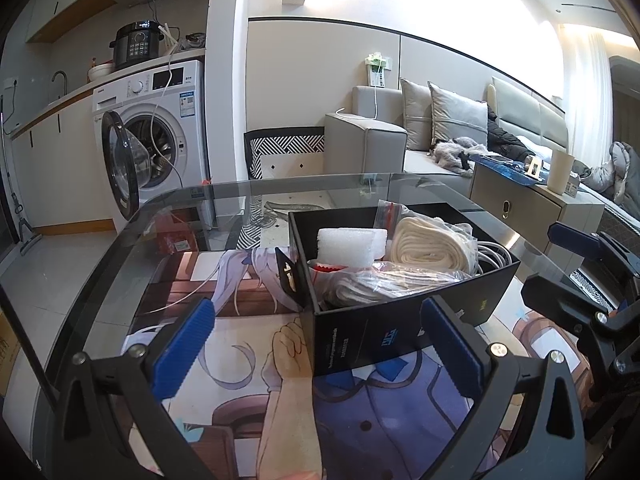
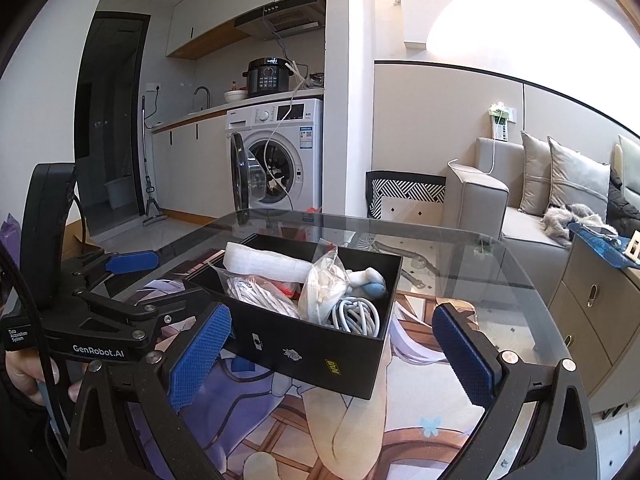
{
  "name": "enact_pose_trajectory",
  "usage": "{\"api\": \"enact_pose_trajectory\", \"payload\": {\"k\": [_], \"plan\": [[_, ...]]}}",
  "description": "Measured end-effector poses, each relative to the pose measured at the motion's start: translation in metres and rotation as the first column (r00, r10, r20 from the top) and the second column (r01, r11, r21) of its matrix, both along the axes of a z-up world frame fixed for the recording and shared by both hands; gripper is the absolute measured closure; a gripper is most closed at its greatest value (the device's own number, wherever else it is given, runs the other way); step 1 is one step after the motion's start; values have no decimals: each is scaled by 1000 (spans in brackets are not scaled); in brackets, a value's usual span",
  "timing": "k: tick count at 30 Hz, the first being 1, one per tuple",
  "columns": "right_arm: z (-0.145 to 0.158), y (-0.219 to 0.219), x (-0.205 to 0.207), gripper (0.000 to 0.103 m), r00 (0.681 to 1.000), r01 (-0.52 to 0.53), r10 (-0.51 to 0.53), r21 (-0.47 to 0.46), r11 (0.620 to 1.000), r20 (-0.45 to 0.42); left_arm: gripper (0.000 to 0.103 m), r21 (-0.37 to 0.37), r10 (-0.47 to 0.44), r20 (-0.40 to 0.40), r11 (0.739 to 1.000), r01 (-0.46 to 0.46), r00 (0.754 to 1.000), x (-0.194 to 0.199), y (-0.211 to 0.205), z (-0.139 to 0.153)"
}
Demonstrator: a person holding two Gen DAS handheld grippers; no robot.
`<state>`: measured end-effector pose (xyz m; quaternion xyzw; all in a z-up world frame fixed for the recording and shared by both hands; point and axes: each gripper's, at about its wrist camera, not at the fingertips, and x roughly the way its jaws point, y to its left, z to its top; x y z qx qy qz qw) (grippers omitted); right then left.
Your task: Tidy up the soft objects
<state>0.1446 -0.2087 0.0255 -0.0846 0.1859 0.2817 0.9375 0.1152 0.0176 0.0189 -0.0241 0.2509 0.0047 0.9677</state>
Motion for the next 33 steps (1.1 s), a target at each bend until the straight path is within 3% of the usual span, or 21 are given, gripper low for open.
{"api": "enact_pose_trajectory", "payload": {"k": [33], "plan": [[-1, -1, 0, 1, 1000, 2, -2, 1, 1000, 0, 0, 5, 3, 10, 1000, -3, 1000, -2, -2, 0]]}}
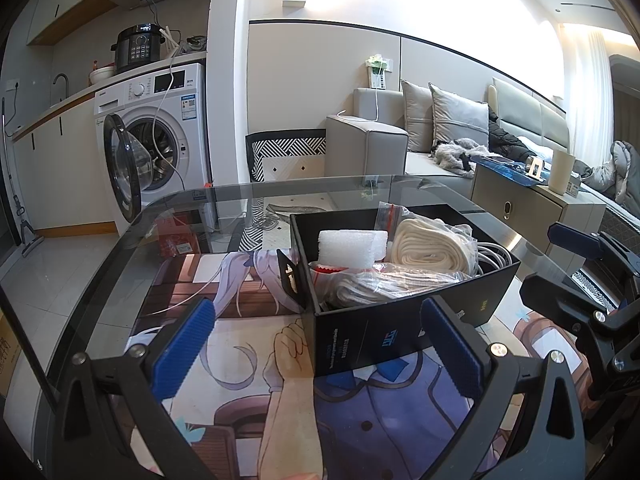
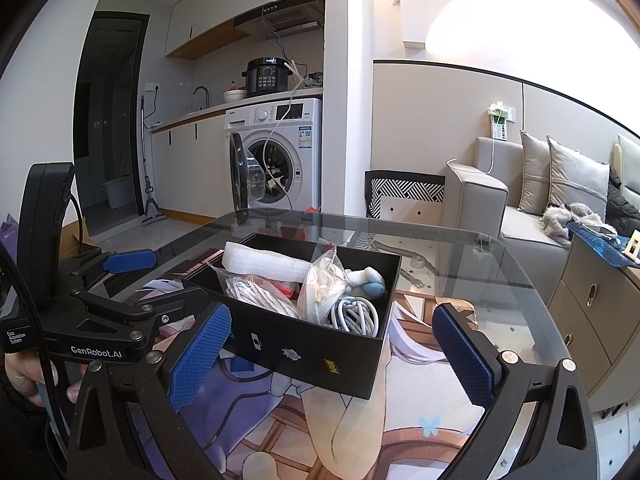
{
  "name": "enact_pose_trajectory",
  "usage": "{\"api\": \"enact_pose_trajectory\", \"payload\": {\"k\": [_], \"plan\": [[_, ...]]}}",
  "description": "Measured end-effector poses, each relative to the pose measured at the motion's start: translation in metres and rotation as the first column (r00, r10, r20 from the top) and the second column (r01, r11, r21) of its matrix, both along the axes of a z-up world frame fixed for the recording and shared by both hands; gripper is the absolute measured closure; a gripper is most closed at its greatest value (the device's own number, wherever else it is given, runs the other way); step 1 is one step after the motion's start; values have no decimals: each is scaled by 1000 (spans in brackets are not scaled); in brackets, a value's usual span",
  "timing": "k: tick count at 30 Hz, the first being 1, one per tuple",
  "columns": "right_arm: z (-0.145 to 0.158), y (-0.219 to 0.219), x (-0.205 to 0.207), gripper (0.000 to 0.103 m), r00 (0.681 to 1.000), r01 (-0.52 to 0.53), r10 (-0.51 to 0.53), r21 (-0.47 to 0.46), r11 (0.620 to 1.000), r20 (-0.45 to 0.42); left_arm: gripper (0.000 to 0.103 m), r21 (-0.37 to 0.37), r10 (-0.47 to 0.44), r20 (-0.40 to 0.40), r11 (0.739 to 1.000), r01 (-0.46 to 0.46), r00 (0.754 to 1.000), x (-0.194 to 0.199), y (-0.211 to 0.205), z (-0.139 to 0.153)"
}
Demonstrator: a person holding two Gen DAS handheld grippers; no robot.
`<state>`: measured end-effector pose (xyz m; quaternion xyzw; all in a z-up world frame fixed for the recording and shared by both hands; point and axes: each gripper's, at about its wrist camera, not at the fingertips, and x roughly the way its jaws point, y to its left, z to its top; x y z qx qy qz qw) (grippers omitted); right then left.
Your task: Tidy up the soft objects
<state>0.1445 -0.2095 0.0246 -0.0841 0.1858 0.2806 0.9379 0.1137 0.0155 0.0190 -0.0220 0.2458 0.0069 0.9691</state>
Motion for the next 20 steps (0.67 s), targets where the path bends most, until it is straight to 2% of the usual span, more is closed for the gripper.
{"api": "enact_pose_trajectory", "payload": {"k": [20], "plan": [[0, 0, 0, 1, 1000, 0, 0, 0, 1000, 0, 0, 2, 2, 8, 1000, -2, 1000, -1, 2, 1]]}}
